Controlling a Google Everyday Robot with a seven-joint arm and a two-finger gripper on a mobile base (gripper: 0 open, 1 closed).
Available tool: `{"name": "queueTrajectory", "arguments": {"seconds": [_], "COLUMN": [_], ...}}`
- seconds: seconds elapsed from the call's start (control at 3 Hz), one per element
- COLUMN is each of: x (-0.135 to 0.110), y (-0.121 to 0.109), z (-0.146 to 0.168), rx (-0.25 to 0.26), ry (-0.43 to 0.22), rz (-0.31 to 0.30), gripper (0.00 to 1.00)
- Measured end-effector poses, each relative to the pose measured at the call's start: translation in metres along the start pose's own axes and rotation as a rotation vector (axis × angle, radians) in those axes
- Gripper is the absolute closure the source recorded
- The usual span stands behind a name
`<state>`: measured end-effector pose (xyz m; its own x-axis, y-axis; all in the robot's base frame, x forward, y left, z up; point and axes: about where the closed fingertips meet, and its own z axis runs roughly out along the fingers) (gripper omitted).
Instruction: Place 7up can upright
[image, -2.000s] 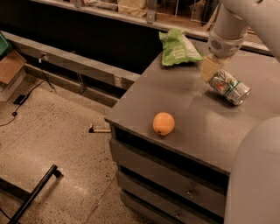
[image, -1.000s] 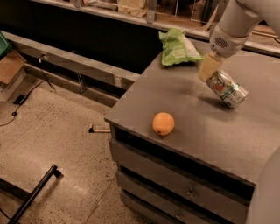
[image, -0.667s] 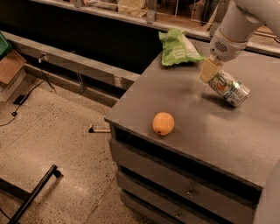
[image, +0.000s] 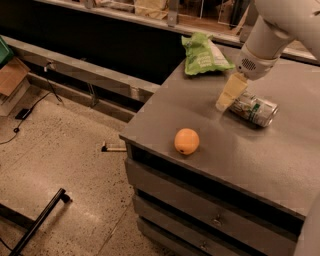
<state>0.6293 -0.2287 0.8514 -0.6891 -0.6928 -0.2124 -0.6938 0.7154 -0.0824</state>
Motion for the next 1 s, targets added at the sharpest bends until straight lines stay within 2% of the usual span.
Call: {"name": "queueTrajectory", "arguments": {"seconds": [0.33, 1.0], "x": [0.007, 0.029], "y": [-0.004, -0.002], "z": [0.003, 0.004], "rx": [0.008, 0.046], "ry": [0.014, 0.078], "rz": [0.005, -0.031], "gripper": [0.0, 0.44]}}
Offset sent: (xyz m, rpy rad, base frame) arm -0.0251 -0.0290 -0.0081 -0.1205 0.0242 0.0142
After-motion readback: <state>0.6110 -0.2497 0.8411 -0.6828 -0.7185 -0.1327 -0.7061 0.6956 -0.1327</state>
